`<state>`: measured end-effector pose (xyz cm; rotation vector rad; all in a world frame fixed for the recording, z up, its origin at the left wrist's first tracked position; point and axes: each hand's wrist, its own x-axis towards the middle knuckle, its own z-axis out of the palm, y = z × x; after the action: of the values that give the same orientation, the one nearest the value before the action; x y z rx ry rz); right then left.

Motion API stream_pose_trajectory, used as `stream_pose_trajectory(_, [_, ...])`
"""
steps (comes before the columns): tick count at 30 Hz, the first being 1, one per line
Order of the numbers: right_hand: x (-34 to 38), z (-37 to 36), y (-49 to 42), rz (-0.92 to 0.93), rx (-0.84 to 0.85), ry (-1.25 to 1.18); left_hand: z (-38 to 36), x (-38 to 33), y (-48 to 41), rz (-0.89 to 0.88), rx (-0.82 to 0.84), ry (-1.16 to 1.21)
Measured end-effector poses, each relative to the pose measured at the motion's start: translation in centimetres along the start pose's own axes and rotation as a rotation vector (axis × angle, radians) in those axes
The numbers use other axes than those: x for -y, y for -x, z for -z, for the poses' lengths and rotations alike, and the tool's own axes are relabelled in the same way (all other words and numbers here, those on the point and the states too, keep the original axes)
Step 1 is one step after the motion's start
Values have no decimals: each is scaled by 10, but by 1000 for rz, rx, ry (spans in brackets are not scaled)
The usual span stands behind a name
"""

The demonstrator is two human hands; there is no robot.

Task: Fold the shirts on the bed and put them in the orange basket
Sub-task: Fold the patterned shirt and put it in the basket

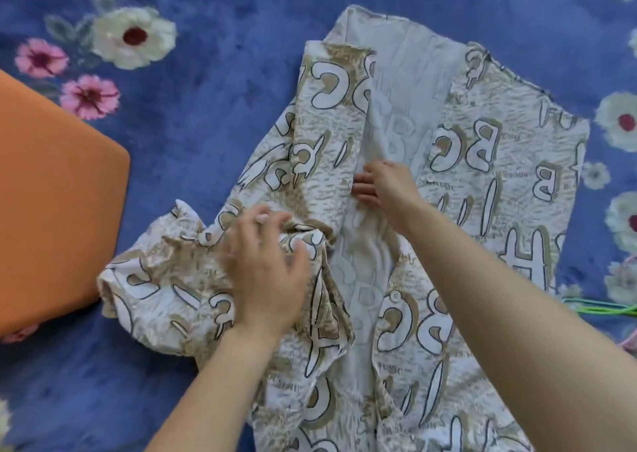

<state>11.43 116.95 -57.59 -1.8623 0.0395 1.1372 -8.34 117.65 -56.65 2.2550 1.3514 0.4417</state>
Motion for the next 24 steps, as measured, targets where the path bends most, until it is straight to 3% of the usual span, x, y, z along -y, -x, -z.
stream_pose_trajectory(2, [14, -10, -15, -38, 19, 8, -14, -24, -15, -72, 260, -107])
stream_pose_trajectory(5, [37, -23, -29, -28, -27, -11, -28, -26, -40, 22, 539, -227])
stream_pose_trajectory(7, [54, -33, -37, 7, 8, -101, -25, -16, -58, 177, 523, 22])
stream_pose_trajectory(10, [70, -50, -45, -2, 162, -202, -21, 3, -75, 545, 422, 505])
stream_pose_trajectory(13, [72, -70, -49, -28, 107, -207, -18, 20, -82, 808, 415, 851])
stream_pose_trajectory(17, [67, -88, -58, 33, -11, 209, -20, 30, -78, 826, 465, 882])
stream_pose_trajectory(20, [68, -101, -63, 49, -99, 236, -19, 30, -77, 773, 515, 820])
stream_pose_trajectory(24, [71, -104, -65, 267, -240, 651, -14, 23, -75, 719, 539, 787])
